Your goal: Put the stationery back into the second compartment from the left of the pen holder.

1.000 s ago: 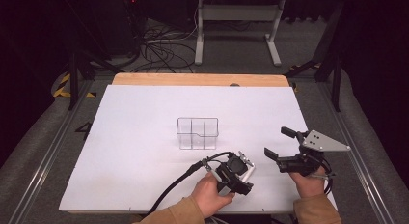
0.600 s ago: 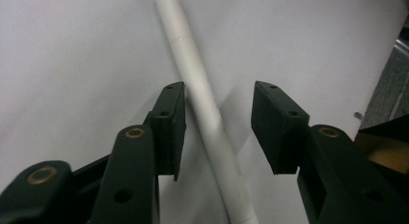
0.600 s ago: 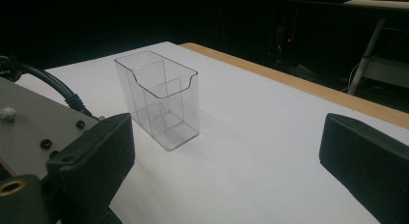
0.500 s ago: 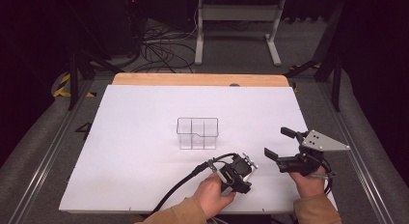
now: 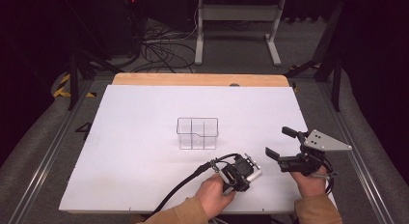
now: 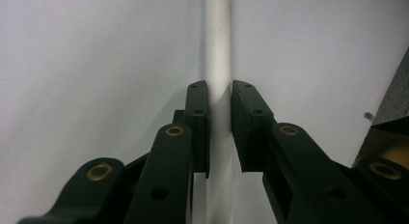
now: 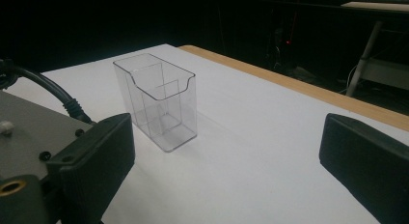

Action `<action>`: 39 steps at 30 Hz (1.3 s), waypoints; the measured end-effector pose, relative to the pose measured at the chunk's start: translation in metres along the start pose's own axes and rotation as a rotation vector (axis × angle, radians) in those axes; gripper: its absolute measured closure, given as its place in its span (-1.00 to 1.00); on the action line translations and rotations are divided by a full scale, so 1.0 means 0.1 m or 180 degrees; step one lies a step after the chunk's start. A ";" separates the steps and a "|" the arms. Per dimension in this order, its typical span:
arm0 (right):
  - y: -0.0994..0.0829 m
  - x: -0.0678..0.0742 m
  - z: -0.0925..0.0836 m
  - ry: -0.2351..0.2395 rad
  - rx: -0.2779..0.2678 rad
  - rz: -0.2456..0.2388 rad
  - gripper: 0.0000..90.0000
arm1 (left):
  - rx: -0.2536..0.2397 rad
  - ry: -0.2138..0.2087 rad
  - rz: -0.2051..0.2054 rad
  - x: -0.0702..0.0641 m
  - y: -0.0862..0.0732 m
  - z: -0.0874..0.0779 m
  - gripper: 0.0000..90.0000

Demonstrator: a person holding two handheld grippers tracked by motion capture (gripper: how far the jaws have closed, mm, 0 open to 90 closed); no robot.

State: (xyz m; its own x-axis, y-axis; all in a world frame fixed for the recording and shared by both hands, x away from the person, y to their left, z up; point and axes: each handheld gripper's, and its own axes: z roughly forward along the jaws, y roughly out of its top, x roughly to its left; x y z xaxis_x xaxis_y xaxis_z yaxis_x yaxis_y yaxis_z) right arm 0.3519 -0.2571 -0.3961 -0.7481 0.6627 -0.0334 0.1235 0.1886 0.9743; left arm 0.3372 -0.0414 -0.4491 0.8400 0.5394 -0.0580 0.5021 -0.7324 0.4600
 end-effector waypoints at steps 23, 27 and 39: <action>0.01 -0.04 -0.08 -0.0137 -0.0128 0.0030 -0.87 | -0.0604 -0.0200 0.0058 0.04 -0.09 -0.48 0.75; 0.00 -0.05 -0.08 -0.0142 -0.0126 0.0045 -0.87 | -0.0768 -0.0212 0.0057 0.06 -0.13 -0.63 0.75; 0.00 -0.04 -0.06 -0.0120 -0.0105 0.0048 -0.87 | -0.1352 -0.0183 0.0028 0.29 -0.27 -1.00 0.75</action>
State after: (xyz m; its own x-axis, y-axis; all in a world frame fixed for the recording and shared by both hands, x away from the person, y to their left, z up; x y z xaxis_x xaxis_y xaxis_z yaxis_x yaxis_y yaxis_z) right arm 0.3509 -0.2642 -0.3946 -0.7211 0.6924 -0.0264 0.1127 0.1547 0.9815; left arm 0.3270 0.0353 -0.3746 0.8600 0.5011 -0.0961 0.3756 -0.4942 0.7840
